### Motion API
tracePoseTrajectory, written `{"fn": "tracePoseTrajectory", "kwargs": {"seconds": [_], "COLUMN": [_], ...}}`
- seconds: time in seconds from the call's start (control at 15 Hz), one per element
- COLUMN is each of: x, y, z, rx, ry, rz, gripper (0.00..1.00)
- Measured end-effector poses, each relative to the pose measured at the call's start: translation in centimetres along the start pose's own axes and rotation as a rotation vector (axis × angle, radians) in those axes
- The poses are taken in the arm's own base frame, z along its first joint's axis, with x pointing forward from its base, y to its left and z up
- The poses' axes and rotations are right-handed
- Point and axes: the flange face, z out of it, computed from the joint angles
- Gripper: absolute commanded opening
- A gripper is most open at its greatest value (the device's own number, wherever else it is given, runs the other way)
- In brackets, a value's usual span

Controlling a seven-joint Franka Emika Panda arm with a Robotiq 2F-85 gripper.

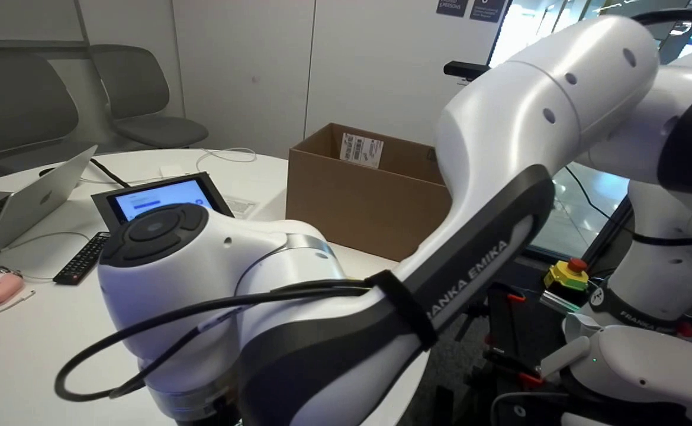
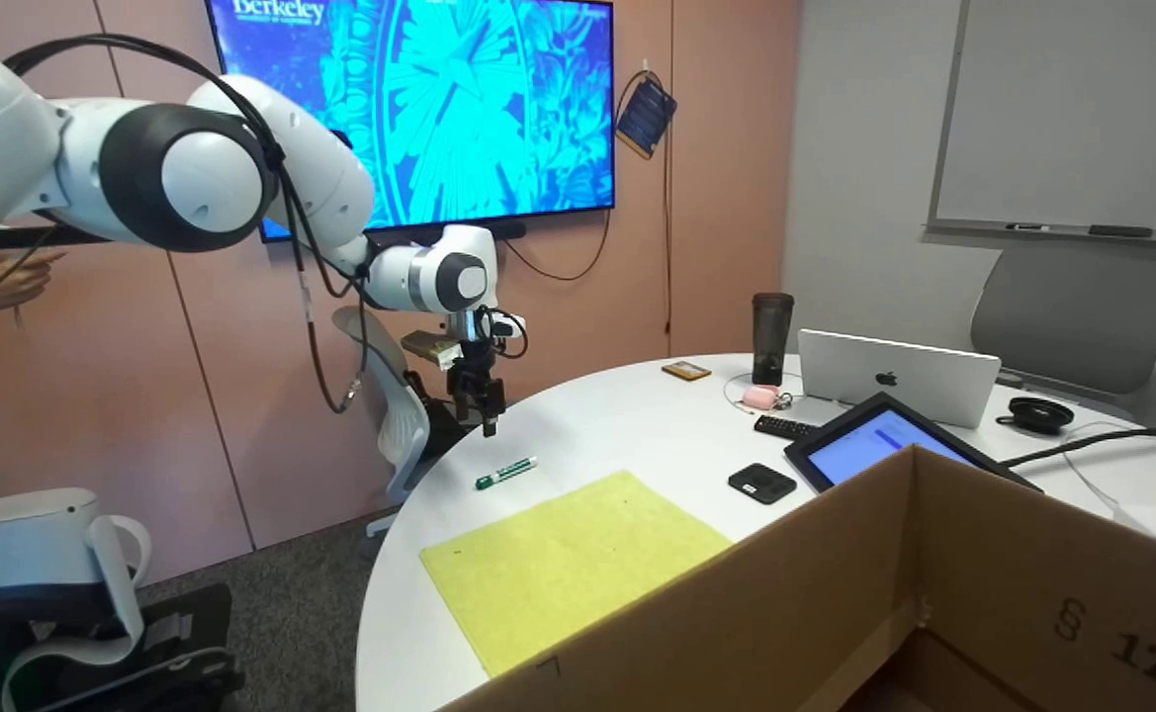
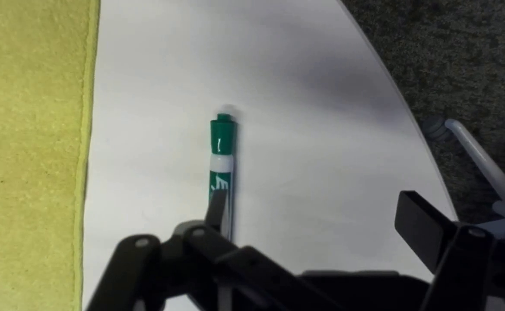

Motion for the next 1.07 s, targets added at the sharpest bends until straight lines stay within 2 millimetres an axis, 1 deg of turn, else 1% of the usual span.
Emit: {"fn": "tracePoseTrajectory", "kwargs": {"seconds": [0.33,0.4,0.47,0.53,0.67,0.73,1.07], "x": [1.8,2.0,2.2,2.4,2.7,2.7,3.1], "y": [2.7,3.1,3.4,3.7,4.0,4.1,4.2], "z": [4.4,5.0,5.5,5.8,6.3,6.5,6.9], "rx": [-0.005,-0.001,0.001,0.004,0.007,0.007,0.006], "ry": [-0.051,-0.06,-0.067,-0.072,-0.085,-0.092,-0.115], "rz": [0.017,0.02,0.022,0.021,0.021,0.02,0.018], "gripper": [1.0,0.9,0.83,0.65,0.49,0.4,0.03]}}
